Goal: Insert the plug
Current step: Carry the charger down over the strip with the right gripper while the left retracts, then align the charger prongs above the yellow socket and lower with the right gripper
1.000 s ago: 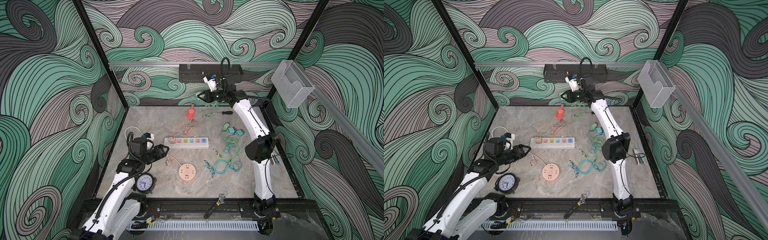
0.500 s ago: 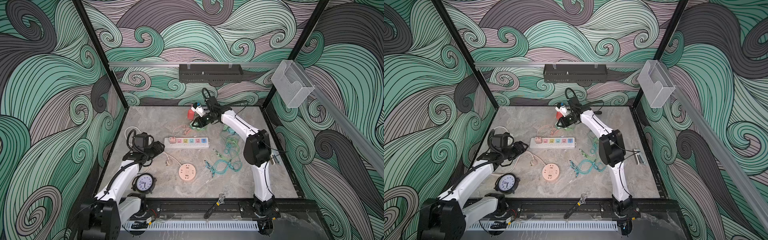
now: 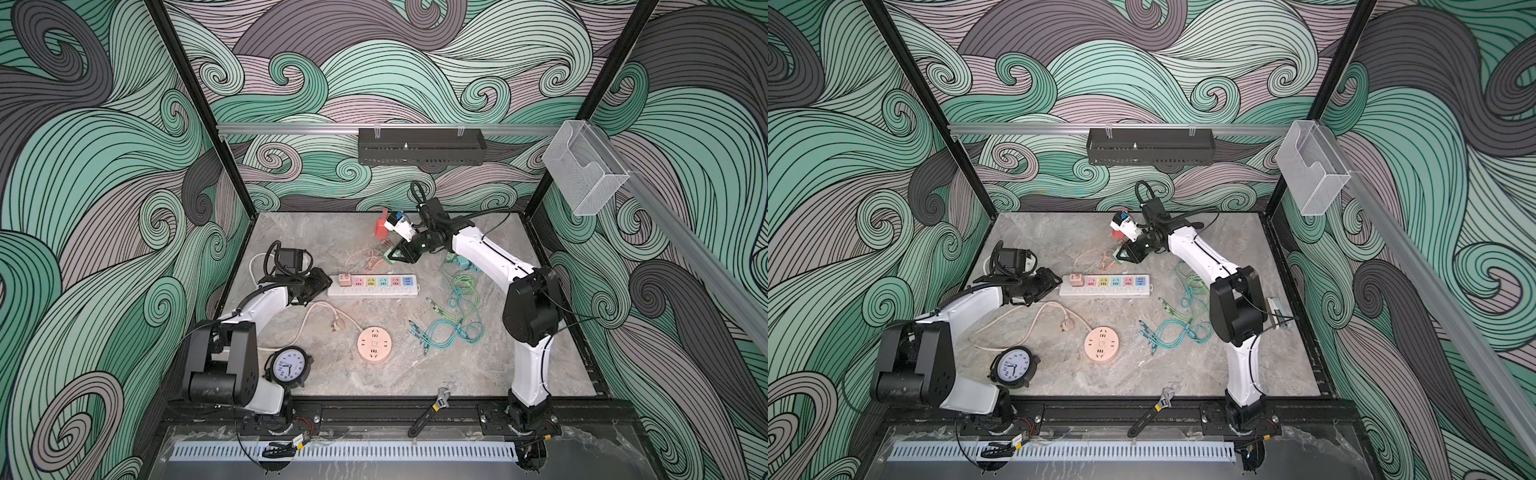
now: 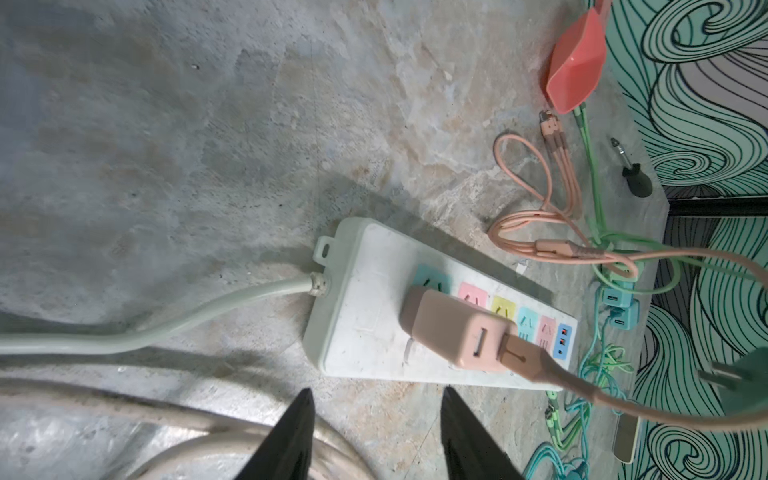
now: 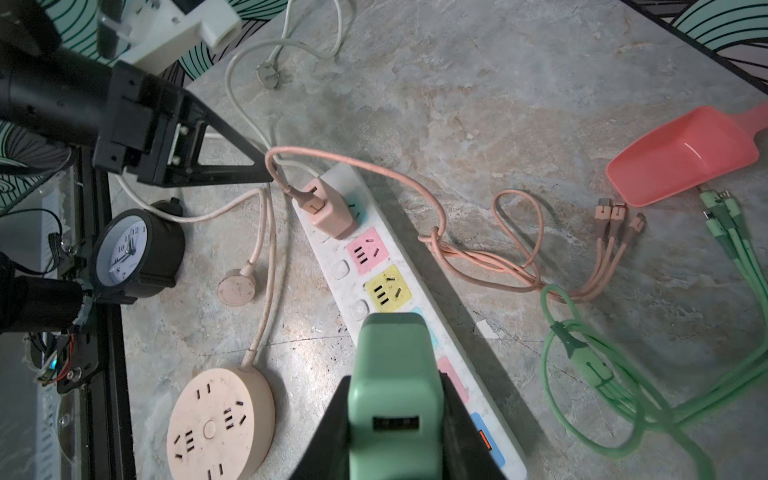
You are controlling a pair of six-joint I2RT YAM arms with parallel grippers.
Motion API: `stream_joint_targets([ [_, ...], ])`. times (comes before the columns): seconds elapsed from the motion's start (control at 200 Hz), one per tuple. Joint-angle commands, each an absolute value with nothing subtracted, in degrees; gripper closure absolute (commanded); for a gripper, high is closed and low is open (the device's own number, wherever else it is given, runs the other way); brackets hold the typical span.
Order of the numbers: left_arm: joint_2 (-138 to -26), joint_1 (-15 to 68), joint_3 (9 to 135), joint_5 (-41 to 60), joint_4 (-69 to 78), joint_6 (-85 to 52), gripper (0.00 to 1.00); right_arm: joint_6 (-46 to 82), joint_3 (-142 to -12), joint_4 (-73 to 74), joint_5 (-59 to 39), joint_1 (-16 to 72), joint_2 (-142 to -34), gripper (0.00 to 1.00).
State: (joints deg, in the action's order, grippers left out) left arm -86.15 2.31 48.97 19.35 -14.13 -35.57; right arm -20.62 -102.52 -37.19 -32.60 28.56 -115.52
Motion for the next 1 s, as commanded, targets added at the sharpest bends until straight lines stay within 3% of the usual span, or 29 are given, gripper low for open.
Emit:
stream_joint_targets([
  [0.0,-88.77,1.43,51.71,20.50,-14.85,-33.93,0.51,-26.95,-105.31,-38.30,-33.46,30.23,-117.07,0.96],
  [0.996,-96.46,0.97,52.25,22.33,-14.11,-32.17,0.63,-49.31,-116.83,-48.07,-20.77,38.61,-129.51,0.97],
])
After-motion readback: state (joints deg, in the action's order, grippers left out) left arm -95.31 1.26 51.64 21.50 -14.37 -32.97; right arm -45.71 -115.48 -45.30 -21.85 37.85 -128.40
